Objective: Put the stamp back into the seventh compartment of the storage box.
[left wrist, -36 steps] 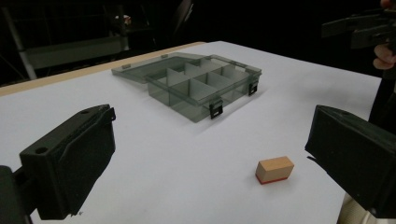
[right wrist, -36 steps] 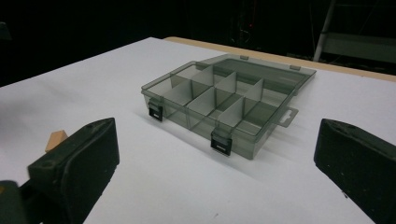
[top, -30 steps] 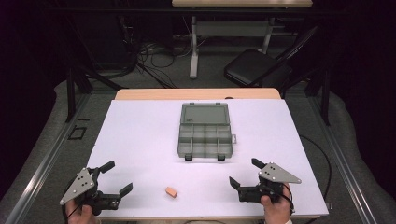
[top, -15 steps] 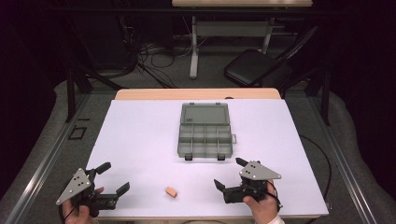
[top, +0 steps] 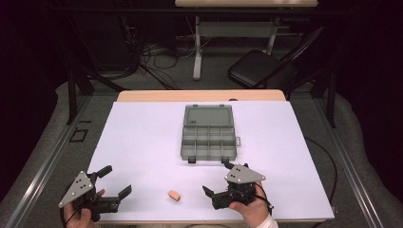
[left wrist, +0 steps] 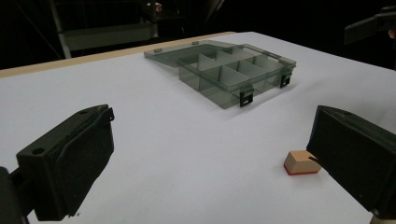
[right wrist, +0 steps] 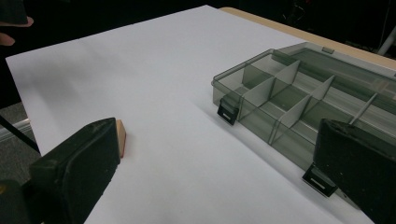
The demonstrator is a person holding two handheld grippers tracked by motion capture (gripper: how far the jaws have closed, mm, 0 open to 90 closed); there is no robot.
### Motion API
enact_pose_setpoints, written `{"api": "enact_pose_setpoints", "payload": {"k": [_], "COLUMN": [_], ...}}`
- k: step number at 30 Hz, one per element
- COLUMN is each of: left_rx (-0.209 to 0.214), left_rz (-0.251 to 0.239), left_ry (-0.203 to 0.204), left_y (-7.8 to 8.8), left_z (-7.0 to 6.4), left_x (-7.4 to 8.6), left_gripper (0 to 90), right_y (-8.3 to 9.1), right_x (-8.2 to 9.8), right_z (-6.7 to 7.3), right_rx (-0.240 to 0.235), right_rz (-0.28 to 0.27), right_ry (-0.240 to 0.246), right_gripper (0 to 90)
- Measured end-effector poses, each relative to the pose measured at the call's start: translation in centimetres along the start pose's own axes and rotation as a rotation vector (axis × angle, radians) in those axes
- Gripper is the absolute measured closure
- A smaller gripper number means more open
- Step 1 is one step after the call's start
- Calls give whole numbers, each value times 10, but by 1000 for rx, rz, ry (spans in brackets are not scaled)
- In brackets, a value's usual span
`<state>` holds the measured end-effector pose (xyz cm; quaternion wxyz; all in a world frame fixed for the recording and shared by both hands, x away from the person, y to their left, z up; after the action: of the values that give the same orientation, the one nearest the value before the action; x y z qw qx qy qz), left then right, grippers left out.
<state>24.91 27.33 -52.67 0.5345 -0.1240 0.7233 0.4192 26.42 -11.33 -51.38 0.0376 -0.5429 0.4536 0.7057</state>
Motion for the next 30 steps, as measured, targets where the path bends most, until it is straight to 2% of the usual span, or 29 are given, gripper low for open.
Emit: {"api": "enact_pose_setpoints", "payload": {"k": [9, 11, 15, 17, 20, 22, 24, 27, 30], "left_rx": [-22, -16, -9, -9, -28, -26, -18, 5, 7], "left_rz": [0, -6, -6, 7, 35, 38, 37, 6, 5], "left_ry": [-7, -6, 1, 5, -16, -16, -12, 20, 22], "left_y": [1, 1, 0, -1, -5, -6, -5, -5, -5], "left_z": [1, 1, 1, 1, 2, 3, 3, 5, 6], "left_x": [-1, 0, 0, 1, 3, 4, 4, 4, 5], "left_gripper": [5, 5, 4, 5, 4, 4, 5, 5, 4], "right_y": [-7, -11, -15, -21, -27, -31, -34, -40, -43], "right_x": [-4, -5, -5, -6, -6, -7, -7, -8, -8], "right_z": [5, 9, 13, 17, 20, 22, 23, 27, 29], "right_rx": [-3, 10, 1, -7, -8, -11, -10, -13, -6], "right_rz": [-7, -13, -5, 13, 30, 38, 42, 57, 58], "right_ry": [3, 21, 27, 29, 17, 11, 12, 6, 5], "right_gripper": [30, 51, 51, 53, 60, 66, 70, 85, 116]}}
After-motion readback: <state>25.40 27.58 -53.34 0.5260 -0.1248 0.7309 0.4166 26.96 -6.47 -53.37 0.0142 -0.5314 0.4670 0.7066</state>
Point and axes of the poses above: each handheld gripper's, and its own axes: y roughly backward along the jaws, x roughly out of its underside, z roughly to its left, the point moved 3 cm from there along -y, roughly forward along the jaws, and after that the axes turned 12 degrees about z, right-handed, at the moved point
